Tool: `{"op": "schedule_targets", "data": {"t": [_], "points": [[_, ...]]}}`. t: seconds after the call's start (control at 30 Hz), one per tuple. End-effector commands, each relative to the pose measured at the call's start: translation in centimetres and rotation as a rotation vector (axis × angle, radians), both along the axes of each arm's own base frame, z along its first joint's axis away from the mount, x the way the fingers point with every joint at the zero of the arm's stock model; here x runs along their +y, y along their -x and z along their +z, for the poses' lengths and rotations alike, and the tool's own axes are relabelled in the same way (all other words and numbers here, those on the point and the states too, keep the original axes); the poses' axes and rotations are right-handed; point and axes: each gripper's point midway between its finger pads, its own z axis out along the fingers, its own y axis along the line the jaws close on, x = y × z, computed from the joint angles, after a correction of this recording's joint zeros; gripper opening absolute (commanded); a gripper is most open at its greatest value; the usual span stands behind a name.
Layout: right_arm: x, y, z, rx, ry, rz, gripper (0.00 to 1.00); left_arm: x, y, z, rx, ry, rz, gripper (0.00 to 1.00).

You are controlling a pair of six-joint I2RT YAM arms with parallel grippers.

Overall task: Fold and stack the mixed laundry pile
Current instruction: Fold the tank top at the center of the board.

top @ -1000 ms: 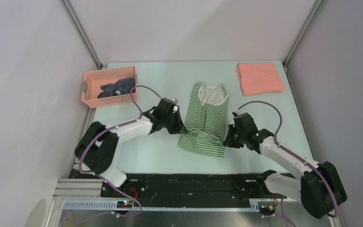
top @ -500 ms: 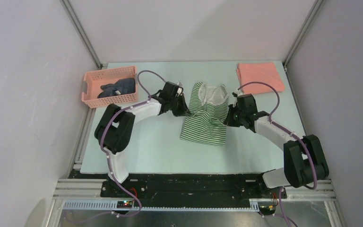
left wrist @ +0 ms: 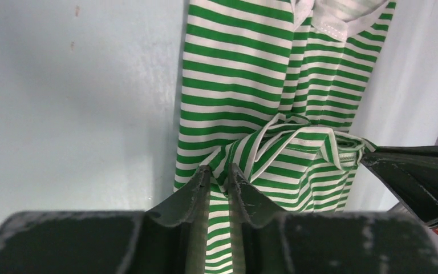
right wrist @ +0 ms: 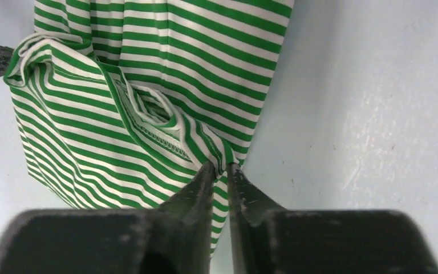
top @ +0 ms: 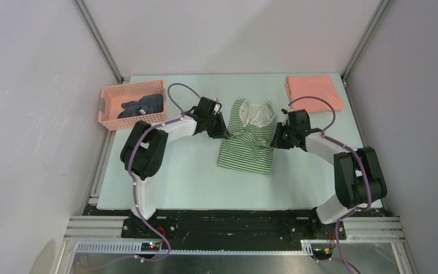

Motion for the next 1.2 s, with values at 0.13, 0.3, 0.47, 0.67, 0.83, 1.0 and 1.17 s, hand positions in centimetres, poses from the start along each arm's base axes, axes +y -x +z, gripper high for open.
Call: {"op": "schedule_targets", "data": {"t": [0.13,0.3,0.47,0.67,0.83,1.0,1.17], "points": [[-0.2,-2.1,4.5,-0.063,-0.077,-0.013,0.35,3.3,-2.7,5.2,-0.199,-0.118,0.084,0.38],[0.7,0.0,4.9,-0.005,-0.093,0.009,0.28,1.7,-0.5,6.0,-0.2,-0.082,0.012,0.36],[2.2,0.1,4.8,0.003,-0.124,0.028,0.24,0.7,0.8,3.8,-0.151,-0.091,-0.04,0.27],[1.8,-1.4,2.5,0.047,-0.121,-0.005,0.23,-0.3,0.3,1.4,-0.106,-0.094,-0.082,0.24],[1.1,-3.6,0.2,0.083,-0.103,-0.029,0.24,-1.0,-2.1,-0.1,-0.099,-0.093,-0.085,0.24],[0.4,-6.2,0.0,0.071,-0.076,-0.042,0.24,-1.5,-5.1,0.5,-0.108,-0.04,-0.07,0.26],[0.4,-5.4,2.1,0.074,-0.074,-0.031,0.3,-0.6,-5.0,3.6,-0.146,-0.022,-0.064,0.35]]}}
